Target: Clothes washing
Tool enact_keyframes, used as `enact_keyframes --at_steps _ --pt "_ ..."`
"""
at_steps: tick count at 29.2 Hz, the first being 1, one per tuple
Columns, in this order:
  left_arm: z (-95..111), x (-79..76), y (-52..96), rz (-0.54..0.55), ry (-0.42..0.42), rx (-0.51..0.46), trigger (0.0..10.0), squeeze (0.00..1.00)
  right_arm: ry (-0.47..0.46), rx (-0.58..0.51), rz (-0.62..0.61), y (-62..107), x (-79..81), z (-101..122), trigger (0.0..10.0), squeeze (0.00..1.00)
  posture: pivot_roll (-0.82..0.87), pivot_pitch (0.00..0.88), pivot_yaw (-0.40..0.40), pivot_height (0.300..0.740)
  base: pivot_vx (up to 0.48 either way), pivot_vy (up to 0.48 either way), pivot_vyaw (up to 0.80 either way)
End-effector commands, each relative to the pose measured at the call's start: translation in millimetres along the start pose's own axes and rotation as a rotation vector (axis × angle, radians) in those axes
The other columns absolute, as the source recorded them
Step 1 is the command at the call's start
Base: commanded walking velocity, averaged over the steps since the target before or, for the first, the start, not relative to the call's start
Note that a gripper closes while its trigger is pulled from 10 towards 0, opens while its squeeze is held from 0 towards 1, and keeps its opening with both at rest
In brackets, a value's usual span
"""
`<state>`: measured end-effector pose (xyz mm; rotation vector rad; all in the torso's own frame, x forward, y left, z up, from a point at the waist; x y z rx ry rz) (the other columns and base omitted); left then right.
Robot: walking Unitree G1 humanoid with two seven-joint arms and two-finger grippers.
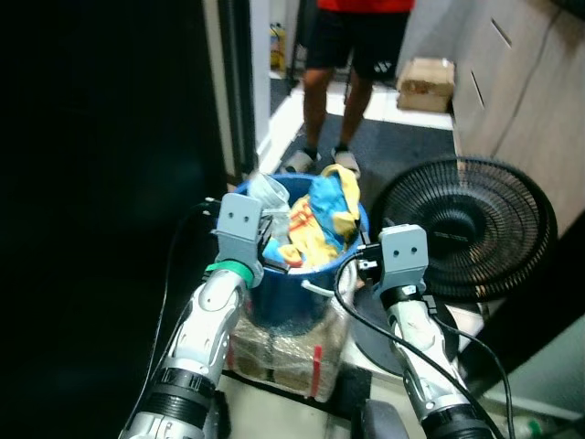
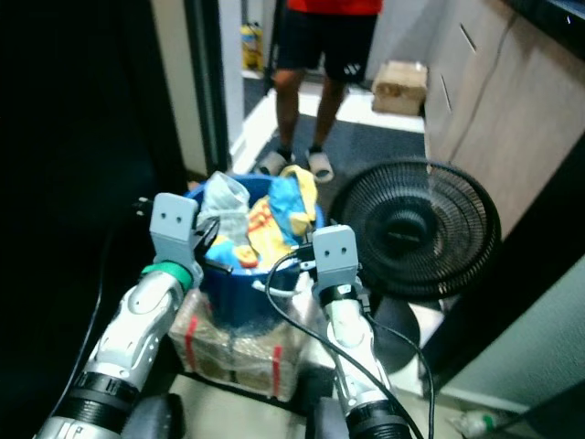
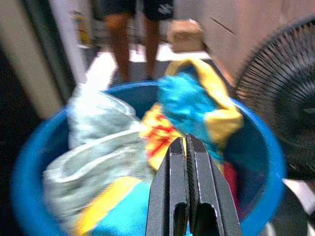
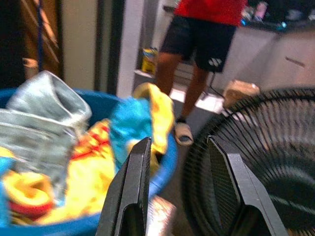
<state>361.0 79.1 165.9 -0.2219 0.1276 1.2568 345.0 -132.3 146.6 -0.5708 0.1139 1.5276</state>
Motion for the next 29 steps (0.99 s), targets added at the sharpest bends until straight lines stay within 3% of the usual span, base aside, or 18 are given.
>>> enact_keyframes --at_steps 1,7,13,15,19,23,25,27,29 --pt "-2.8 1.8 3.6 0.006 0.000 0.022 10.0 0.00 -0.014 0.026 0.011 4.4 3.1 -3.3 10.0 0.00 0.02 0.000 0.045 0.530 0.000 0.000 0.00" --pt "1.1 -0.6 3.7 0.006 0.013 0.026 10.0 0.00 -0.018 0.030 0.015 4.7 3.3 -1.9 10.0 0.00 0.02 0.000 0.047 0.510 0.000 0.000 0.00" --pt "29.9 -3.0 -5.3 0.033 0.139 -0.027 10.0 0.00 -0.069 -0.017 0.007 -1.0 -0.8 12.1 10.0 0.00 0.03 0.000 0.045 0.485 0.000 0.000 0.00" --pt "29.9 -3.0 -5.3 0.033 0.139 -0.027 10.0 0.00 -0.069 -0.017 0.007 -1.0 -0.8 12.1 10.0 0.00 0.03 0.000 0.045 0.485 0.000 0.000 0.00" --pt "50.9 -5.1 -10.3 0.028 0.145 -0.072 10.0 0.00 -0.124 -0.057 0.013 -9.2 -2.6 28.6 10.0 0.00 0.03 0.000 0.043 0.485 0.000 0.000 0.00" --pt "53.9 -5.6 -10.3 0.028 0.142 -0.073 10.0 0.00 -0.134 -0.063 0.020 -10.4 -2.5 31.9 10.0 0.00 0.03 0.000 0.043 0.485 0.000 0.000 0.00" --pt "50.6 -3.0 -11.0 0.034 0.093 -0.066 10.0 0.00 -0.107 -0.066 0.100 -14.7 11.4 32.5 10.0 0.00 0.04 0.000 0.041 0.485 0.000 0.000 0.00" --pt "50.6 -3.0 -11.0 0.034 0.093 -0.066 10.0 0.00 -0.107 -0.066 0.100 -14.7 11.4 32.5 10.0 0.00 0.04 0.000 0.041 0.485 0.000 0.000 0.00" --pt "46.9 4.1 -10.6 0.061 0.058 -0.055 10.0 0.00 -0.086 -0.066 0.187 -19.0 27.5 32.8 10.0 0.00 0.05 0.011 0.031 0.485 0.000 0.000 0.00"
Point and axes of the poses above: a point about 5 cm out from each wrist's last joint towards the gripper, its own y axis pointing back from the gripper into the wrist, its own z axis along the axis of the wrist's last joint, x = y × z, the point moved 2 cm from there along -y, pointing out of the wrist towards the gripper, and after that the axes turned 14 degrees about y, right-handed, at the moved point
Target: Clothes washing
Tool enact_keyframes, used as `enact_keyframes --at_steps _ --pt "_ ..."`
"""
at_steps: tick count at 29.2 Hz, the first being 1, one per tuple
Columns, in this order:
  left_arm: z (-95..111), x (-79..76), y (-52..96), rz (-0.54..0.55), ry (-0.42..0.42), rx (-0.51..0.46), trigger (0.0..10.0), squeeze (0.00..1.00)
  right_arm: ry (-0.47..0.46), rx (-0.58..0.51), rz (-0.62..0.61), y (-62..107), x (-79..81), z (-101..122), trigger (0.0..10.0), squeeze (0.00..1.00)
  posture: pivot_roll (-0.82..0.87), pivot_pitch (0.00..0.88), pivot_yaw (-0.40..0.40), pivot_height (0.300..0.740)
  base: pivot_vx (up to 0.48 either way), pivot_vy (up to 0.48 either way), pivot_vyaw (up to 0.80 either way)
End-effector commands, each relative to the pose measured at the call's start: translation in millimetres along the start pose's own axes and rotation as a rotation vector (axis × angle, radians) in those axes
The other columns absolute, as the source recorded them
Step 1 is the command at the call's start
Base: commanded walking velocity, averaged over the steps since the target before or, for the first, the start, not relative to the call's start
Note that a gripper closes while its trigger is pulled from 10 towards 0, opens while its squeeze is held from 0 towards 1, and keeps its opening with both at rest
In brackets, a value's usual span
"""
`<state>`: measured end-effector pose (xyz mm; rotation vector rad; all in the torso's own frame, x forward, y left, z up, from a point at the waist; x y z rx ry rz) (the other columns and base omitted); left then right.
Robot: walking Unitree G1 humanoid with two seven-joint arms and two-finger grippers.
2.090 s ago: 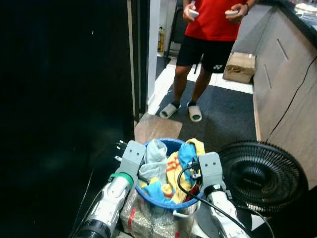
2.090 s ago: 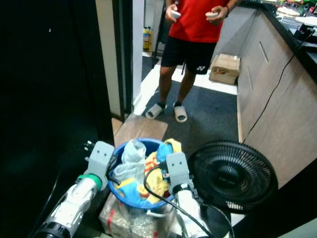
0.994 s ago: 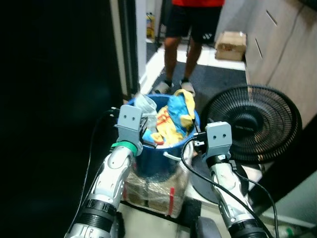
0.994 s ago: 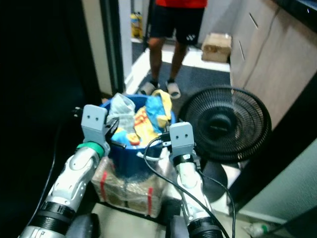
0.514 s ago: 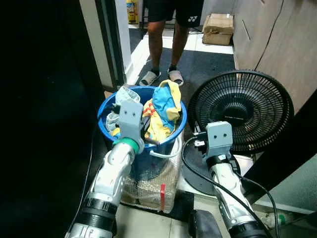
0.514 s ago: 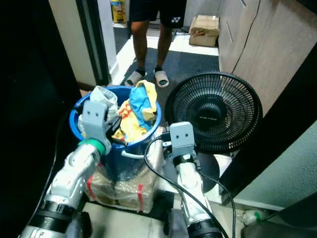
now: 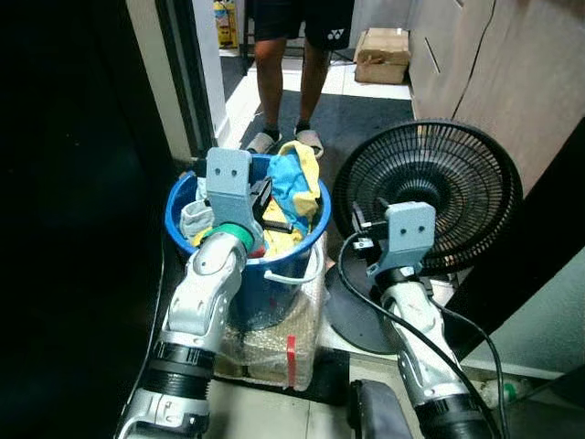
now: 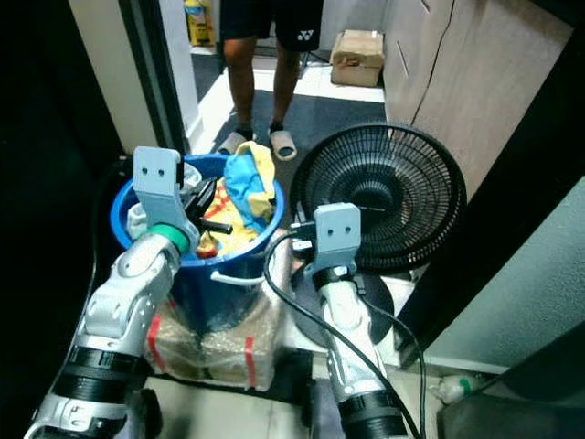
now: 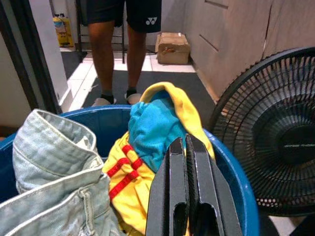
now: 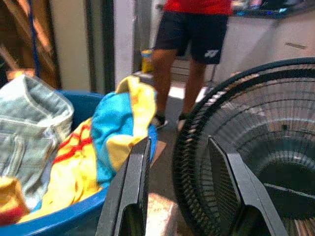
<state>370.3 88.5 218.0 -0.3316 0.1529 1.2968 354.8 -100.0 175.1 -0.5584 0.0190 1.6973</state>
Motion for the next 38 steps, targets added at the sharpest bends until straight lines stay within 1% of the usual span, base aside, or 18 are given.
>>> enact_keyframes --at_steps 1,8,15,16,17,19,20,22,23,24,25,26,28,30,33,34,35,38 --pt "-5.4 4.2 0.8 0.018 -0.019 0.017 10.0 0.00 0.008 0.015 0.049 -0.7 9.2 -3.5 10.0 0.00 0.05 0.011 0.031 0.485 0.000 0.000 0.00" --pt "-5.4 9.6 1.6 0.043 -0.032 0.025 10.0 0.00 0.025 0.016 0.093 -4.1 15.9 -2.8 10.0 0.00 0.05 0.021 0.021 0.485 0.000 0.000 0.00" --pt "-1.9 23.5 4.0 0.095 -0.060 0.018 10.0 0.00 0.024 -0.003 0.154 -16.4 26.8 3.7 10.0 0.00 0.09 0.042 -0.003 0.485 0.000 0.000 0.00" --pt "2.6 31.2 6.3 0.123 -0.070 0.006 10.0 0.00 0.020 -0.011 0.187 -21.4 34.4 6.6 10.0 0.00 0.15 0.083 -0.048 0.485 0.000 0.000 0.00" --pt "5.9 36.8 8.2 0.144 -0.078 -0.004 10.0 0.00 0.018 -0.017 0.213 -25.2 40.3 8.9 10.0 0.00 0.15 0.083 -0.048 0.485 0.000 0.000 0.00" --pt "5.9 36.8 8.2 0.144 -0.078 -0.004 10.0 0.00 0.018 -0.017 0.213 -25.2 40.3 8.9 10.0 0.00 0.15 0.083 -0.048 0.485 0.000 0.000 0.00" --pt "16.7 70.4 28.7 0.264 -0.107 -0.030 10.0 0.00 -0.027 -0.063 0.477 -17.9 95.1 20.0 10.0 0.00 0.21 0.137 -0.086 0.485 0.000 0.000 0.00" --pt "16.7 70.4 28.7 0.264 -0.107 -0.030 10.0 0.00 -0.027 -0.063 0.477 -17.9 95.1 20.0 10.0 0.00 0.21 0.137 -0.086 0.485 0.000 0.000 0.00" --pt "18.5 78.5 34.9 0.292 -0.116 -0.032 10.0 0.00 -0.046 -0.082 0.557 -12.3 109.6 23.8 10.0 0.00 0.21 0.137 -0.086 0.485 0.000 0.000 0.00" --pt "17.4 82.5 38.7 0.292 -0.132 -0.023 10.0 0.00 -0.082 -0.080 0.556 -11.6 108.6 24.9 10.0 0.00 0.20 0.138 -0.080 0.485 0.000 0.000 0.00" --pt "15.1 82.6 38.9 0.280 -0.141 -0.012 10.0 0.00 -0.111 -0.070 0.506 -14.3 97.7 23.7 10.0 0.00 0.19 0.136 -0.072 0.485 0.000 0.000 0.00" --pt "15.1 82.6 38.9 0.280 -0.141 -0.012 10.0 0.00 -0.111 -0.070 0.506 -14.3 97.7 23.7 10.0 0.00 0.19 0.136 -0.072 0.485 0.000 0.000 0.00" --pt "12.7 79.6 36.6 0.256 -0.155 -0.003 10.0 0.00 -0.140 -0.057 0.405 -19.8 74.6 21.9 10.0 0.00 0.18 0.136 -0.065 0.485 0.000 0.000 0.00" --pt "13.0 78.7 35.4 0.250 -0.159 -0.003 10.0 0.00 -0.140 -0.059 0.383 -21.5 69.4 22.0 10.0 0.00 0.17 0.136 -0.059 0.485 0.000 0.000 0.00" --pt "24.6 53.1 16.9 0.145 -0.169 -0.038 10.0 0.00 -0.108 -0.109 0.252 -36.3 35.5 35.5 10.0 0.00 0.13 0.136 -0.033 0.485 0.000 0.000 0.00" --pt "24.6 53.1 16.9 0.145 -0.169 -0.038 10.0 0.00 -0.108 -0.109 0.252 -36.3 35.5 35.5 10.0 0.00 0.13 0.136 -0.033 0.485 0.000 0.000 0.00" --pt "34.5 39.1 7.7 0.094 -0.160 -0.063 10.0 0.00 -0.077 -0.123 0.204 -42.3 25.1 40.9 10.0 0.00 0.12 0.134 -0.025 0.485 0.000 0.000 0.00" --pt "45.5 19.1 -3.3 0.025 -0.150 -0.086 10.0 0.00 -0.027 -0.122 0.179 -45.2 17.9 42.8 10.0 0.00 0.11 0.140 -0.019 0.485 0.000 0.000 0.00"
Point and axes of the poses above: a point about 5 cm out from each wrist's last joint towards the gripper, its own y axis pointing back from the gripper into the wrist, its own z axis along the axis of the wrist's last joint, x = y × z, the point moved 2 cm from there along -y, pointing out of the wrist towards the gripper, and after that the axes turned 14 degrees about y, right-handed, at the moved point
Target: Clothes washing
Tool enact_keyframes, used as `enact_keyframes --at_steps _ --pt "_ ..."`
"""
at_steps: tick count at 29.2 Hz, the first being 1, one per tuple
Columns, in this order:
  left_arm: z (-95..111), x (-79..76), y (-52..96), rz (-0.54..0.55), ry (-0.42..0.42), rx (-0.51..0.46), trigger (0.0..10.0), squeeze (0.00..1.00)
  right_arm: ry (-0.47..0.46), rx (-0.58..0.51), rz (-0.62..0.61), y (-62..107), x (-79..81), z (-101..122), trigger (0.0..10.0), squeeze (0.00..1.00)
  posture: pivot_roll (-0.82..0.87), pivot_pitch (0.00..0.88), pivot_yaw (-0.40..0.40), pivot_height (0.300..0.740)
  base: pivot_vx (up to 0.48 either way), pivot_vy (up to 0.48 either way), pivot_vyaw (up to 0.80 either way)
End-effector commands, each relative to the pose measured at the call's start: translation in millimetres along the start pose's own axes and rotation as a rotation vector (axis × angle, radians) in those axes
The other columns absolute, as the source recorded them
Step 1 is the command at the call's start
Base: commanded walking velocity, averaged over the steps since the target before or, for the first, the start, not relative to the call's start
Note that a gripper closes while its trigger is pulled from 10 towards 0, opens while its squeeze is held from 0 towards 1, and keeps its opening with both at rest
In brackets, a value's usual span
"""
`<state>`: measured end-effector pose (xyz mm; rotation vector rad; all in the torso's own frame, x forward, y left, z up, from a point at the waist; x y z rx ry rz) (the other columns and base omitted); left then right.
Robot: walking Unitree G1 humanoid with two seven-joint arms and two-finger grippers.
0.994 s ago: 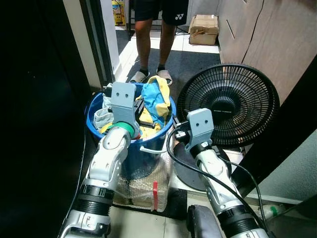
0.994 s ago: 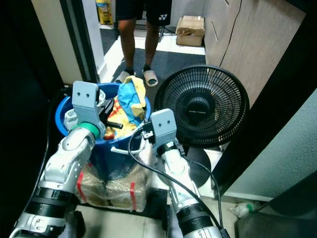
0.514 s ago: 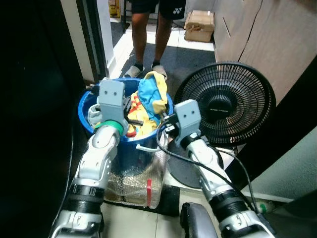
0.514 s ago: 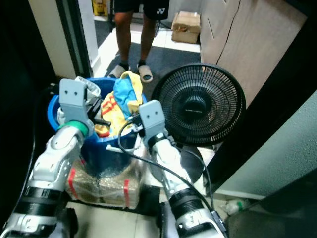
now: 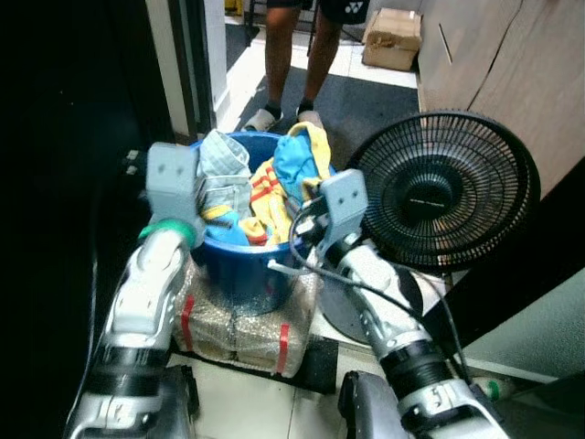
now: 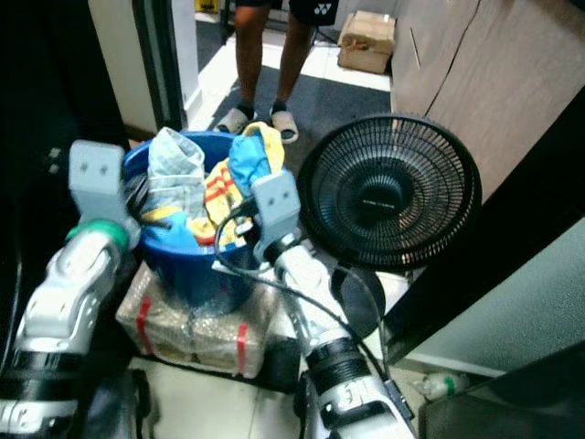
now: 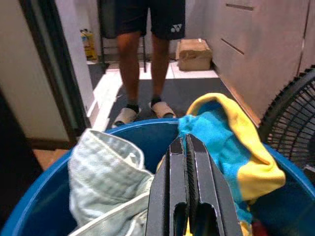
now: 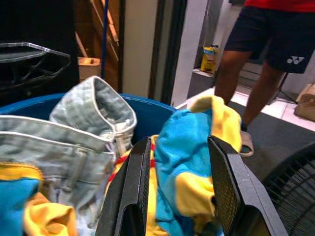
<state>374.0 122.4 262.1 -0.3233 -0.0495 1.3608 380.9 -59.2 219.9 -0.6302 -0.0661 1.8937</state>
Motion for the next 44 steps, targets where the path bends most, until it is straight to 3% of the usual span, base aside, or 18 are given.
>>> enact_keyframes --at_steps 1,3,7,14,16,17,21,23,26,33,35,36,38,41,44 --pt "-6.8 -1.1 0.0 -0.009 0.008 0.027 10.0 0.00 0.012 0.003 0.000 1.1 -0.6 -0.4 10.0 0.00 0.11 0.140 -0.019 0.485 0.000 0.000 0.00" --pt "-6.1 -4.2 -2.0 -0.021 0.007 0.026 10.0 0.00 0.018 0.008 0.003 1.9 -1.5 -0.6 10.0 0.00 0.11 0.140 -0.019 0.485 0.000 0.000 0.00" --pt "-7.7 -10.0 -21.6 -0.030 -0.026 0.053 10.0 0.00 0.058 0.092 0.013 7.0 -5.3 -22.2 10.0 0.00 0.11 0.175 -0.011 0.485 0.000 0.000 0.00" --pt "-6.9 -7.4 -34.0 -0.010 -0.030 0.092 10.0 0.00 0.062 0.126 0.018 6.3 -3.2 -29.2 10.0 0.00 0.12 0.207 -0.010 0.485 0.000 0.000 0.00" --pt "-11.6 -4.3 -38.4 0.011 -0.027 0.140 10.0 0.00 0.061 0.145 0.023 6.9 -1.8 -33.3 10.0 0.00 0.12 0.208 -0.006 0.485 0.000 0.000 0.00" --pt "-17.8 -0.7 -41.2 0.036 -0.007 0.197 10.0 0.00 0.061 0.162 0.025 7.7 -1.5 -36.7 10.0 0.00 0.12 0.207 -0.004 0.485 0.000 0.000 0.00" --pt "-22.4 3.7 -46.0 0.079 0.057 0.263 10.0 0.00 0.063 0.184 0.022 9.2 -3.5 -41.5 10.0 0.00 0.12 0.203 -0.002 0.485 0.000 0.000 0.00" --pt "-22.4 3.7 -46.0 0.079 0.057 0.263 10.0 0.00 0.063 0.184 0.022 9.2 -3.5 -41.5 10.0 0.00 0.12 0.203 -0.002 0.485 0.000 0.000 0.00" --pt "-10.0 9.0 -52.5 0.123 0.172 0.246 10.0 0.00 0.091 0.148 0.070 11.0 2.7 -39.0 10.0 0.00 0.13 0.188 -0.001 0.485 0.000 0.000 0.00" --pt "-1.3 10.9 -55.4 0.126 0.195 0.223 10.0 0.00 0.122 0.156 0.096 9.0 11.3 -42.3 10.0 0.00 0.13 0.179 -0.001 0.485 0.000 0.000 0.00" --pt "-4.7 10.4 -50.4 0.110 0.128 0.206 10.0 0.00 0.088 0.128 0.023 -8.4 1.8 -27.3 10.0 0.00 0.14 0.170 -0.007 0.485 0.000 0.000 0.00" --pt "-4.7 10.4 -50.4 0.110 0.128 0.206 10.0 0.00 0.088 0.128 0.023 -8.4 1.8 -27.3 10.0 0.00 0.14 0.170 -0.007 0.485 0.000 0.000 0.00" --pt "-10.9 8.4 -44.6 0.100 0.099 0.207 10.0 0.00 0.048 0.087 -0.064 -23.7 -15.9 -8.9 10.0 0.00 0.14 0.170 -0.016 0.485 0.000 0.000 0.00" --pt "-13.2 7.2 -42.3 0.097 0.096 0.210 10.0 0.00 0.048 0.065 -0.103 -28.2 -25.0 -1.4 10.0 0.00 0.15 0.170 -0.023 0.485 0.000 0.000 0.00" --pt "-18.0 6.1 -36.2 0.101 0.094 0.215 10.0 0.00 0.051 -0.006 -0.191 -41.0 -53.3 23.0 10.0 0.00 0.16 0.173 -0.034 0.485 0.000 0.000 0.00"
Point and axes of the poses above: a point about 5 cm out from each wrist's last joint towards the gripper, its own y axis pointing back from the gripper into the wrist, its own z axis along the axis of the wrist's last joint, x = y × z, the point moved 2 cm from there along -y, pointing out of the wrist towards the gripper, and after that the axes turned 14 degrees about y, right-handed, at the moved point
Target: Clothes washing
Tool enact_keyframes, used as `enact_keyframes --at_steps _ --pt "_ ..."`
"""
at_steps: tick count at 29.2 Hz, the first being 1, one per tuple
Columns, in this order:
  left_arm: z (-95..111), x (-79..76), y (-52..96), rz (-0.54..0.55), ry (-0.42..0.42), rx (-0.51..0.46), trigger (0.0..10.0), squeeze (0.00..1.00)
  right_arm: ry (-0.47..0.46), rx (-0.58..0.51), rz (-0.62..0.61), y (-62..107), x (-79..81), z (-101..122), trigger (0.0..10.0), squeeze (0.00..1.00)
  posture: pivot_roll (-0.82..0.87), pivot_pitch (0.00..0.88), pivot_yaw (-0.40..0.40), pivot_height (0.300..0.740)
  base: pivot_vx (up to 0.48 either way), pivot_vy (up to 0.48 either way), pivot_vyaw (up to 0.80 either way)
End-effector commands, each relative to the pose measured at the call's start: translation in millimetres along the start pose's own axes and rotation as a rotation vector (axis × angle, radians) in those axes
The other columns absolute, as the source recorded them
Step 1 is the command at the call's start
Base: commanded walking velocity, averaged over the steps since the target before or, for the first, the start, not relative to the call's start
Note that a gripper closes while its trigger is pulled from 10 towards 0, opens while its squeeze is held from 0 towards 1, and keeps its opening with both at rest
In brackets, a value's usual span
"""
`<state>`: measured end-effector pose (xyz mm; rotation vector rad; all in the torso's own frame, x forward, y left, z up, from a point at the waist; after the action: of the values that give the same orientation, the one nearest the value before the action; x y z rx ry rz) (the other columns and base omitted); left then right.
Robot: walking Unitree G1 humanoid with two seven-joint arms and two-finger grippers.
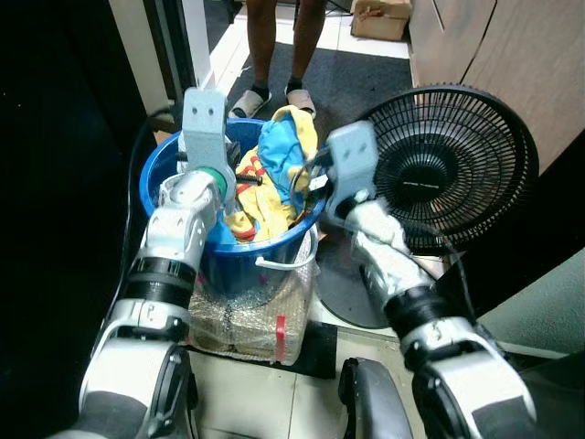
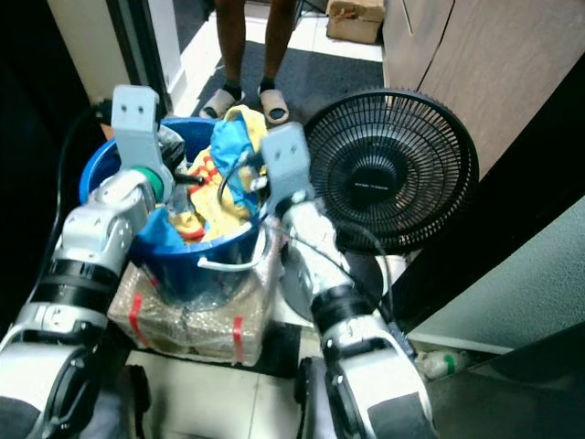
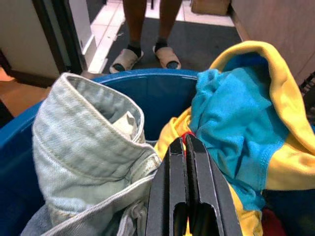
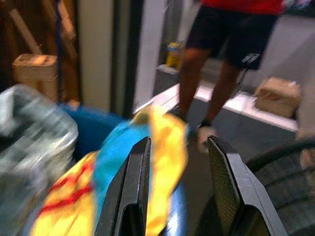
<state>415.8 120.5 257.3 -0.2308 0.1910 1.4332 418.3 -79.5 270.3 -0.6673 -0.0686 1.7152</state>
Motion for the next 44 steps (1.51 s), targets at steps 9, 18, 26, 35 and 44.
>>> enact_keyframes --at_steps 9,18,26,35,44 --pt "-18.0 -0.4 10.4 0.025 0.003 0.044 10.0 0.00 -0.013 0.143 0.054 -14.0 7.5 -8.4 10.0 0.00 0.18 0.191 -0.054 0.485 0.000 0.000 0.00" --pt "-20.5 13.7 25.5 0.087 -0.003 0.056 10.0 0.00 -0.120 0.224 0.213 -12.0 43.9 -13.5 10.0 0.00 0.24 0.268 -0.082 0.485 0.000 0.000 0.00" --pt "-23.2 15.0 32.7 0.101 -0.003 0.073 10.0 0.00 -0.084 0.266 0.189 -10.8 39.9 -20.0 10.0 0.00 0.25 0.319 -0.074 0.485 0.000 0.000 0.00" --pt "-29.0 7.9 37.1 0.091 -0.001 0.108 10.0 0.00 -0.092 0.269 0.297 -6.4 43.7 -25.0 10.0 0.00 0.23 0.337 -0.056 0.485 0.000 0.000 0.00" --pt "-31.4 6.1 38.6 0.087 0.003 0.121 10.0 0.00 0.127 0.465 0.475 28.6 47.8 -76.2 10.0 0.00 0.22 0.324 -0.051 0.485 0.000 0.000 0.00"
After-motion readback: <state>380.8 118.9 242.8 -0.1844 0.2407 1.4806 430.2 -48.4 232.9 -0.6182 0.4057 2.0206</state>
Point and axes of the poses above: a point about 5 cm out from each wrist's last joint towards the gripper, its own y axis pointing back from the gripper into the wrist, its own z axis along the axis of the wrist's last joint, x = y × z, the point moved 2 cm from there along -y, pointing out of the wrist towards the gripper, and after that the axes turned 14 degrees about y, right-handed, at the moved point
